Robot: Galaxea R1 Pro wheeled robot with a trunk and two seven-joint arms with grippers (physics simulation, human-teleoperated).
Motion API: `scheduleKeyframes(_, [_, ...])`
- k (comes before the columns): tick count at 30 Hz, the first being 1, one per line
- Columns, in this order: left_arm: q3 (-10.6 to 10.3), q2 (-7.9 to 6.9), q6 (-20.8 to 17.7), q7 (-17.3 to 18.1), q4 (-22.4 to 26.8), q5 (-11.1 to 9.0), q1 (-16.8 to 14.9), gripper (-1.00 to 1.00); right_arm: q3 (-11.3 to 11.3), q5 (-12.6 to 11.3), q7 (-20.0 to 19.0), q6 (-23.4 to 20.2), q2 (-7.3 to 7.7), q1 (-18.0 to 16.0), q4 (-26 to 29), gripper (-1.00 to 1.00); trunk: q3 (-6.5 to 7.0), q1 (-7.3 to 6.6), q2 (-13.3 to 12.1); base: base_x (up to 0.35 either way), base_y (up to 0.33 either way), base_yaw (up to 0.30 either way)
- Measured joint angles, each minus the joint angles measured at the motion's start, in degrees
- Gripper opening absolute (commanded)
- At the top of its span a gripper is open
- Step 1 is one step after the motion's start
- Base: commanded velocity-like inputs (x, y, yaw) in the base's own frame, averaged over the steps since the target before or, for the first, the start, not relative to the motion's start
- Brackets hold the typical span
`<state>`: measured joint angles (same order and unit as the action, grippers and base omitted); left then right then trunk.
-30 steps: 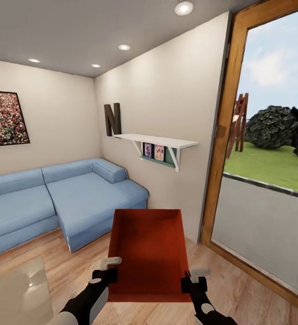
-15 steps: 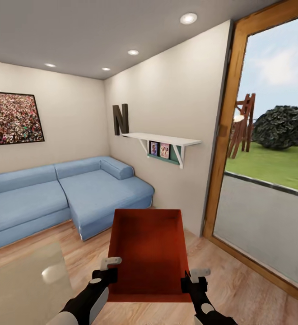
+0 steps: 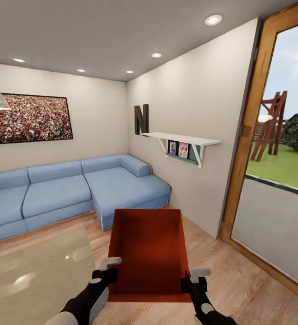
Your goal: Move the two storage containers from the living room to the garage. In the garage, place one container on the floor and stack the other container on top of it (either order is fine).
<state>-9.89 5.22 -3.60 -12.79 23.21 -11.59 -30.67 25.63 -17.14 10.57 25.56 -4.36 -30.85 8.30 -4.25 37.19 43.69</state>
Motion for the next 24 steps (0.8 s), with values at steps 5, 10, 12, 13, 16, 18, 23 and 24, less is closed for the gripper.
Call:
scheduleKeyframes(5, [0.0, 0.00, 0.0, 0.0, 0.0, 0.0, 0.0, -1.00, 0.0, 0.1, 0.0, 0.0, 0.00, 0.0, 0.0, -1.00, 0.00, 0.00, 0.0, -0.002, 0.000, 0.274])
scheduleKeyframes(10, [0.0, 0.00, 0.0, 0.0, 0.0, 0.0, 0.0, -1.00, 0.0, 0.0, 0.0, 0.0, 0.00, 0.0, 0.0, -1.00, 0.00, 0.00, 0.0, 0.000, 0.000, 0.273])
scheduleKeyframes(12, [0.0, 0.00, 0.0, 0.0, 0.0, 0.0, 0.0, -1.00, 0.0, 0.0, 0.0, 0.0, 0.00, 0.0, 0.0, -1.00, 0.00, 0.00, 0.0, 0.000, 0.000, 0.274])
scheduleKeyframes(13, [0.0, 0.00, 0.0, 0.0, 0.0, 0.0, 0.0, -1.00, -0.1, 0.1, 0.0, 0.0, 0.00, 0.0, 0.0, -1.00, 0.00, 0.00, 0.0, 0.000, 0.000, 0.274])
scheduleKeyframes(16, [0.0, 0.00, 0.0, 0.0, 0.0, 0.0, 0.0, -1.00, 0.0, 0.0, 0.0, 0.0, 0.00, 0.0, 0.0, -1.00, 0.00, 0.00, 0.0, 0.000, 0.000, 0.274])
scheduleKeyframes(18, [0.0, 0.00, 0.0, 0.0, 0.0, 0.0, 0.0, -1.00, 0.0, 0.0, 0.0, 0.0, 0.00, 0.0, 0.0, -1.00, 0.00, 0.00, 0.0, -0.010, -0.009, 0.273])
scheduleKeyframes(23, [0.0, -0.01, 0.0, 0.0, 0.0, 0.0, 0.0, -1.00, 0.0, 0.0, 0.0, 0.0, -0.01, 0.0, 0.0, -1.00, 0.00, 0.02, 0.0, -0.132, -0.114, 0.273])
scheduleKeyframes(24, [0.0, -0.01, 0.0, 0.0, 0.0, 0.0, 0.0, -1.00, 0.0, 0.0, 0.0, 0.0, -0.01, 0.0, 0.0, -1.00, 0.00, 0.02, 0.0, -0.211, -0.180, 0.274])
